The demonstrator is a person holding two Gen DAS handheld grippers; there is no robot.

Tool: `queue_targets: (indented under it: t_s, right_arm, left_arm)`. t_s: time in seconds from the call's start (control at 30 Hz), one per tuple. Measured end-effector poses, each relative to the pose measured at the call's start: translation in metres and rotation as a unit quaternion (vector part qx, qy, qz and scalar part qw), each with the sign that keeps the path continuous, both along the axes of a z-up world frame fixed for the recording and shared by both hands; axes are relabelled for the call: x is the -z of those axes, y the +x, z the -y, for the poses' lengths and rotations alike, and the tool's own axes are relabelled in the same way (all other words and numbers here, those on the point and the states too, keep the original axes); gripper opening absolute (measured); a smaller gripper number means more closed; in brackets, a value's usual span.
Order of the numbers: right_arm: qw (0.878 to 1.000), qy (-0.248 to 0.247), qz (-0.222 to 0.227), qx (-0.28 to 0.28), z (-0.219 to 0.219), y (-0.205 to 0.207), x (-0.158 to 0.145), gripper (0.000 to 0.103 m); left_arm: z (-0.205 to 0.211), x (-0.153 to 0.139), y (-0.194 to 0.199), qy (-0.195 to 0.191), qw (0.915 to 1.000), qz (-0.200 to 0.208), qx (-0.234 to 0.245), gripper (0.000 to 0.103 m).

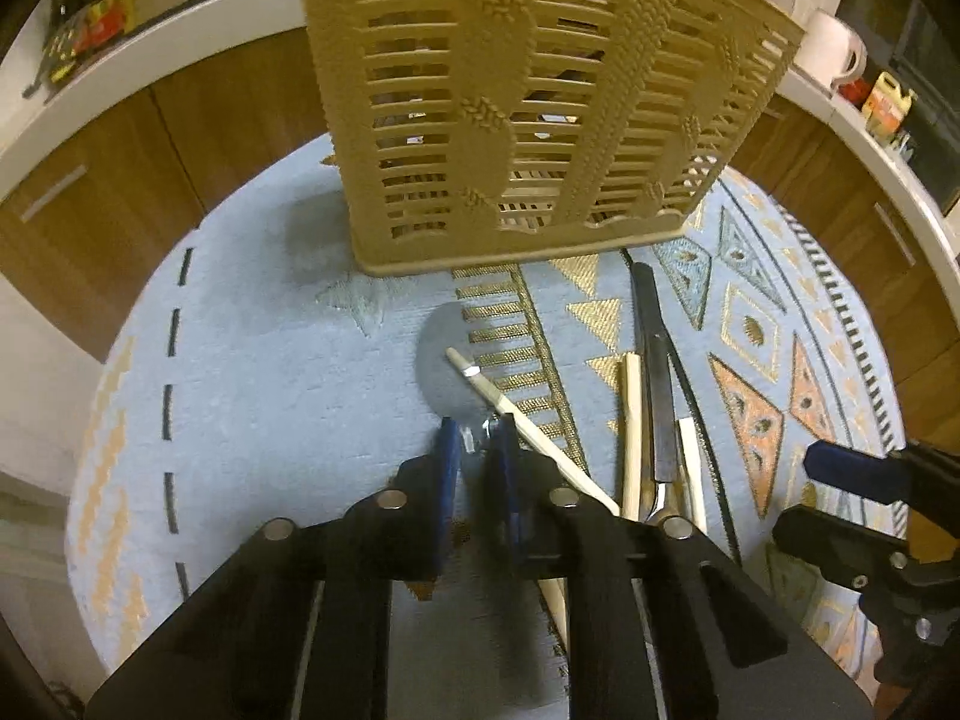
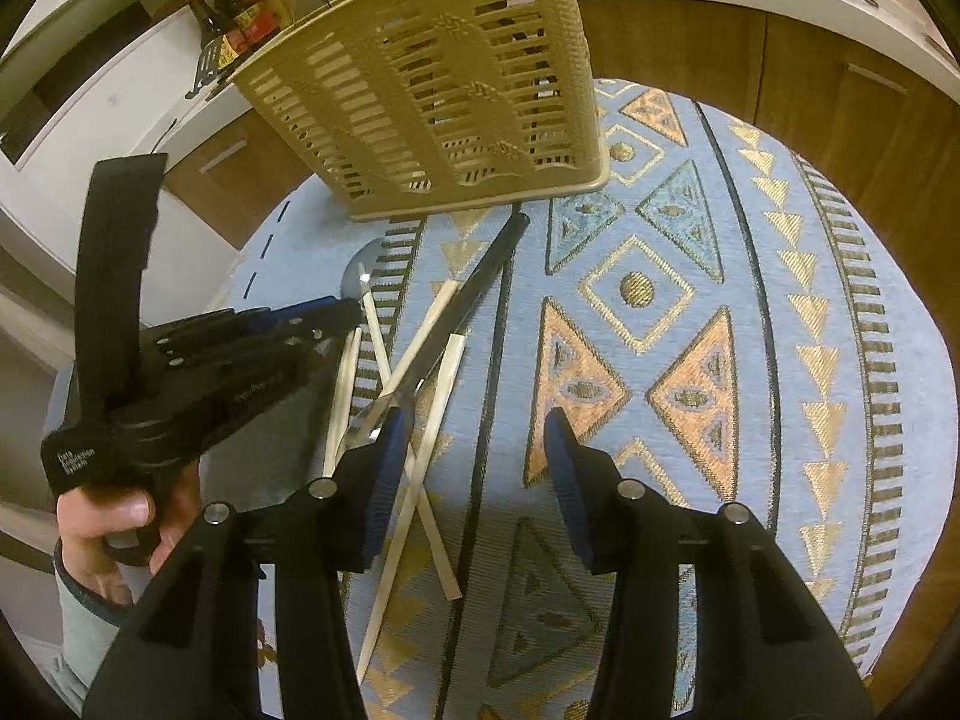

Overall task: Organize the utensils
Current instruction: 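Lower the left gripper onto a third clear spoon and close it, then lift the clear spoon with the left gripper while the right gripper grasps a wooden chopstick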

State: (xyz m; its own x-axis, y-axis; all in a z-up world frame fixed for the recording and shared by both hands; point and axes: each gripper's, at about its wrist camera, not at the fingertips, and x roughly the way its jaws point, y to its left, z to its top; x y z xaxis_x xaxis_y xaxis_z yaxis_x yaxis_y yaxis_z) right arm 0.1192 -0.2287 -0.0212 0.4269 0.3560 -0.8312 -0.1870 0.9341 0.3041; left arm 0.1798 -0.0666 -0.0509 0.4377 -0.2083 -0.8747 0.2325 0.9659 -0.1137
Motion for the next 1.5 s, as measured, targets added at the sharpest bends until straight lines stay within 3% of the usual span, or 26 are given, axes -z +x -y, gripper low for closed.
queue_targets:
  t_s: [0.1, 0.23, 0.47, 0.83, 0.87, 0.97, 1.23, 1.37, 1.5]
  right_arm:
    - [1.000, 0.001, -0.004, -0.001, 0.000, 0.001, 0.002, 0.044]
    - [1.000, 0.004, -0.008, -0.002, -0.002, 0.004, 0.005, 0.044]
    - [1.000, 0.008, -0.015, -0.010, -0.012, 0.009, 0.012, 0.044]
    - [0.999, -0.002, -0.037, 0.003, -0.012, 0.021, 0.018, 0.043]
    - [0.999, -0.002, -0.042, 0.000, -0.013, 0.021, 0.019, 0.035]
    - [0.999, -0.013, -0.047, 0.001, -0.019, 0.021, 0.019, 0.027]
    - [0.997, -0.063, -0.041, 0.009, -0.043, 0.033, 0.021, 0.026]
    - [0.994, -0.103, -0.026, 0.001, -0.058, 0.032, 0.022, 0.007]
    - [0.996, -0.087, -0.017, -0.005, -0.055, 0.028, 0.020, 0.005]
  left_arm:
    - [-0.015, 0.000, -0.001, -0.052, 0.9987, -0.002, -0.002, 0.010]
    - [-0.045, 0.005, 0.000, -0.143, 0.9894, -0.021, -0.005, 0.010]
    - [-0.097, 0.015, 0.001, -0.235, 0.9698, -0.057, -0.035, 0.010]
    - [-0.116, 0.008, -0.012, -0.254, 0.9656, -0.039, -0.037, 0.010]
    - [-0.117, 0.005, -0.014, -0.254, 0.9661, -0.034, -0.035, 0.010]
    - [-0.119, -0.003, -0.017, -0.257, 0.9657, -0.024, -0.026, 0.010]
    - [-0.119, -0.016, -0.024, -0.262, 0.9650, -0.005, -0.011, 0.010]
    - [-0.120, -0.019, -0.028, -0.263, 0.9648, 0.002, -0.007, 0.010]
    - [-0.119, -0.022, -0.031, -0.268, 0.9635, 0.009, -0.001, 0.010]
